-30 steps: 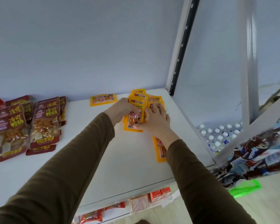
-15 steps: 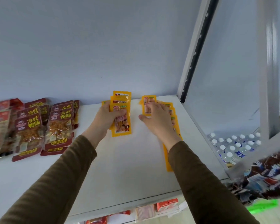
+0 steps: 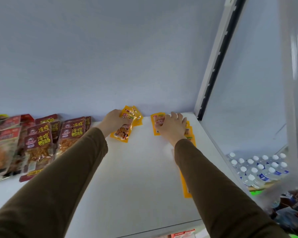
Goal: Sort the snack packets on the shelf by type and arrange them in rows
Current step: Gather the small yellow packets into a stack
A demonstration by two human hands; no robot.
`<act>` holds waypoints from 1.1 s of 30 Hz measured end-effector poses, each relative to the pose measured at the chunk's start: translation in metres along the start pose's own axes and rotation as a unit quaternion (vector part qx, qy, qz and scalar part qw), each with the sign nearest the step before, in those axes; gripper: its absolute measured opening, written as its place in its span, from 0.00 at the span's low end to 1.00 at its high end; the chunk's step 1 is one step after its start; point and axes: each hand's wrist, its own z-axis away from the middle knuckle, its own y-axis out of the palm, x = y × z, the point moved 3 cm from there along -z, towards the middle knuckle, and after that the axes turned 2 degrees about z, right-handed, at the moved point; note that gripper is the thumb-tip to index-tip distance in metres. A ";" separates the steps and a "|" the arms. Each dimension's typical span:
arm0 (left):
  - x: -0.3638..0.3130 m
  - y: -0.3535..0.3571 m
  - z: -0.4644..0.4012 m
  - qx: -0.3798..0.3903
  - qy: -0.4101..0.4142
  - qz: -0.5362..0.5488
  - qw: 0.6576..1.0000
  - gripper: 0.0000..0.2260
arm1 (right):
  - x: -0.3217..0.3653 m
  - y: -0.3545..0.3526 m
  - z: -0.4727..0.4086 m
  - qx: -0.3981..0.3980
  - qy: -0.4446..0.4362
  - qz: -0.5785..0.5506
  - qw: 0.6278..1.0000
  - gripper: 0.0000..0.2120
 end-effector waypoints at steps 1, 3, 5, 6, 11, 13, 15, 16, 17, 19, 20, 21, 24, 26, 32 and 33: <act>0.000 0.003 -0.002 0.002 0.003 -0.025 1.000 0.10 | 0.004 0.001 0.000 0.008 -0.020 0.006 1.000 0.33; 0.003 0.007 -0.002 0.007 0.006 -0.046 0.999 0.09 | 0.012 0.003 -0.001 0.023 -0.062 0.015 0.998 0.35; 0.007 0.009 -0.001 0.013 0.007 -0.066 0.998 0.10 | 0.017 0.004 -0.001 0.025 -0.087 0.020 0.996 0.34; 0.008 0.009 0.000 0.016 0.007 -0.087 0.996 0.12 | 0.019 0.003 -0.001 0.019 -0.096 0.028 0.995 0.34; 0.015 0.004 0.008 -0.002 -0.004 -0.214 0.977 0.21 | 0.031 0.003 0.002 0.008 -0.149 0.058 0.987 0.32; 0.020 0.001 0.015 -0.012 0.001 -0.232 0.973 0.22 | 0.037 0.003 0.003 0.011 -0.173 0.046 0.984 0.30; 0.023 0.000 0.020 -0.016 0.009 -0.214 0.977 0.19 | 0.042 0.005 0.005 0.025 -0.191 0.021 0.981 0.30; 0.024 0.000 0.023 -0.018 0.010 -0.197 0.980 0.17 | 0.044 0.006 0.006 0.033 -0.195 0.008 0.980 0.31; 0.025 -0.001 0.025 -0.021 0.008 -0.182 0.983 0.16 | 0.045 0.006 0.007 0.038 -0.198 0.000 0.979 0.31; 0.027 -0.003 0.032 -0.025 -0.006 -0.141 0.990 0.15 | 0.046 0.007 0.009 0.035 -0.202 -0.004 0.979 0.29; 0.029 -0.003 0.034 -0.025 -0.019 -0.103 0.994 0.15 | 0.044 0.007 0.010 0.027 -0.196 -0.012 0.980 0.28; 0.033 -0.004 0.036 -0.025 -0.034 -0.053 0.998 0.14 | 0.042 0.006 0.010 0.012 -0.186 -0.021 0.982 0.26; 0.038 -0.005 0.047 -0.031 -0.060 0.092 0.993 0.09 | 0.037 0.001 0.015 -0.074 -0.175 -0.008 0.982 0.27; 0.038 -0.004 0.055 -0.045 -0.059 0.150 0.986 0.09 | 0.039 0.001 0.023 -0.125 -0.184 -0.019 0.975 0.30; 0.027 0.002 0.081 -0.073 -0.040 0.439 0.895 0.14 | 0.066 0.008 0.033 -0.024 -0.004 -0.508 0.861 0.16; 0.025 0.004 0.084 -0.071 -0.036 0.470 0.879 0.16 | 0.074 0.010 0.037 0.016 0.039 -0.582 0.812 0.13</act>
